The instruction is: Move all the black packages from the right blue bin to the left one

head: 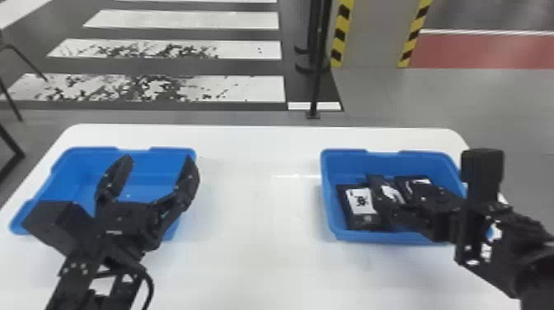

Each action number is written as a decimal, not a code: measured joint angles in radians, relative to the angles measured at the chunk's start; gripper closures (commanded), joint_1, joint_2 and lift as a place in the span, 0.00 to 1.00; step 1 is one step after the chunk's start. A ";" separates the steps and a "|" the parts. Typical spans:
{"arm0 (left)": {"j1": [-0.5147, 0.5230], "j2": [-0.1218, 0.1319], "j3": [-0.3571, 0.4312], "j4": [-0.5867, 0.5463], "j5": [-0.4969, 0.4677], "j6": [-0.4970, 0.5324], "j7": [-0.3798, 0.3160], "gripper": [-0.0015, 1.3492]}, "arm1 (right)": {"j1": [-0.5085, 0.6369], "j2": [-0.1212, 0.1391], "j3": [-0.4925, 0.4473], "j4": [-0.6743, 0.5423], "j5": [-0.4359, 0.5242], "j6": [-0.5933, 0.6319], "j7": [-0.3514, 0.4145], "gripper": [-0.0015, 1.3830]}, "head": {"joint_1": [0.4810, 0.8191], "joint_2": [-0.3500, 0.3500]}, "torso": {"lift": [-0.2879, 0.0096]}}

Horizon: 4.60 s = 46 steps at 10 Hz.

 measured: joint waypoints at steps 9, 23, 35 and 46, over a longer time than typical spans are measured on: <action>-0.010 0.003 -0.010 0.018 0.010 0.005 -0.003 0.08 | -0.058 -0.005 0.026 0.130 0.000 -0.009 -0.002 0.15 | 0.63 0.44 | 0.38; -0.017 0.003 -0.016 0.047 0.041 -0.026 -0.012 0.08 | -0.059 -0.011 0.044 0.224 -0.098 -0.226 0.022 0.80 | 0.63 0.47 | 0.38; -0.076 0.055 -0.194 0.025 0.252 -0.049 -0.051 0.08 | -0.095 -0.086 0.418 0.111 -0.382 -0.539 0.127 0.80 | 0.63 0.69 | 0.38; -0.071 0.059 -0.196 0.017 0.306 0.024 -0.047 0.90 | -0.142 -0.113 0.557 0.142 -0.456 -0.583 0.128 0.80 | 0.63 0.78 | 0.38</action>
